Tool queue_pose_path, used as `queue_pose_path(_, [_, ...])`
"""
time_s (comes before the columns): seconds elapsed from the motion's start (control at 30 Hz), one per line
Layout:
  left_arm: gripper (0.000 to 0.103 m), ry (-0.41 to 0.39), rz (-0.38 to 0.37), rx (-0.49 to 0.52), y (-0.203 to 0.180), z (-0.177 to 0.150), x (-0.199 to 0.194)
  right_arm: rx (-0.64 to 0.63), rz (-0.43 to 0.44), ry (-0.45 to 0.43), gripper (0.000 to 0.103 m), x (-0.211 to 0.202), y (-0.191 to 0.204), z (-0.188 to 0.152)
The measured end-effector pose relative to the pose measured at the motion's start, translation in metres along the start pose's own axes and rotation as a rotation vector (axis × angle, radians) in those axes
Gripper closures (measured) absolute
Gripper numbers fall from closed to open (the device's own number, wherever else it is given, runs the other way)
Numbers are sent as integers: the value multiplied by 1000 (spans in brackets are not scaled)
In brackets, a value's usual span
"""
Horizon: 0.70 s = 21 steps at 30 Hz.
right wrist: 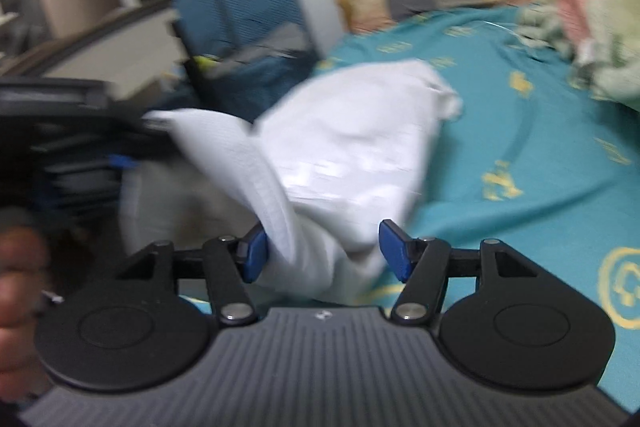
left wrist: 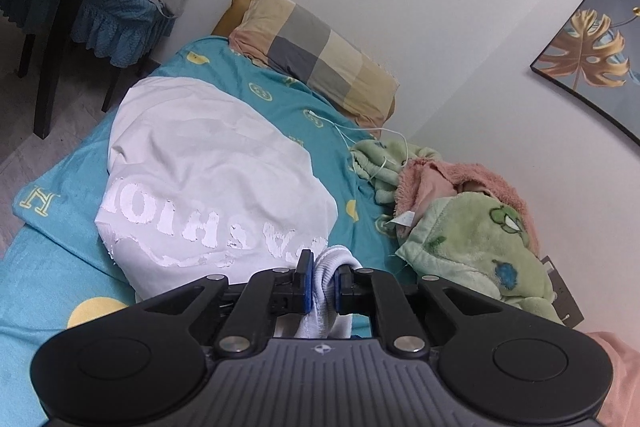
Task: Fold clothes
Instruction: 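Lift the T-shirt with both grippers and shake it out in the air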
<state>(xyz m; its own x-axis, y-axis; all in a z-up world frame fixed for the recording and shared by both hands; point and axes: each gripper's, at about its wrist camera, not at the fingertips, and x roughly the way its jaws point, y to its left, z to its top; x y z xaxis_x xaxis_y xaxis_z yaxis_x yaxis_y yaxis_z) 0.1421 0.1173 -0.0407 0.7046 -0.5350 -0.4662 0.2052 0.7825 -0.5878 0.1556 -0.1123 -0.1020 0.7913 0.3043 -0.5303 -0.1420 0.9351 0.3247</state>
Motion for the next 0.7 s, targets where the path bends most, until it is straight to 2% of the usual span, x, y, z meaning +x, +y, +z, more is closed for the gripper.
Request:
queue_pose_path(0.07, [93,6,0,27,-5,-2,1,28,-49,-24,44,-4,-10,1])
queue_pose_path(0.13, [93,10,-7,66,-12,-6,1,28,-100,-86,45,-13,-14,4])
queue_pose_path(0.3, [93,50,-18,145,-26,-20,8,-21,-208,-278,61,-40,-16,8])
queue_pose_path(0.4, [92,85,44,251,-38,-34,19,-11,-195,-309,70,-44,-24,15])
queue_pose_path(0.47, [90,105,72,314,-46,-43,25,19,-147,-306,84,-45,-31,19])
queue_pose_path(0.53, [86,114,111,381,-55,-54,30,32,-112,-307,93,-44,-33,23])
queue_pose_path(0.63, [75,106,203,497,-68,-72,33,34,-60,-342,95,-49,-30,26])
queue_pose_path(0.7, [66,100,291,592,-77,-85,35,31,-31,-369,95,-54,-28,28])
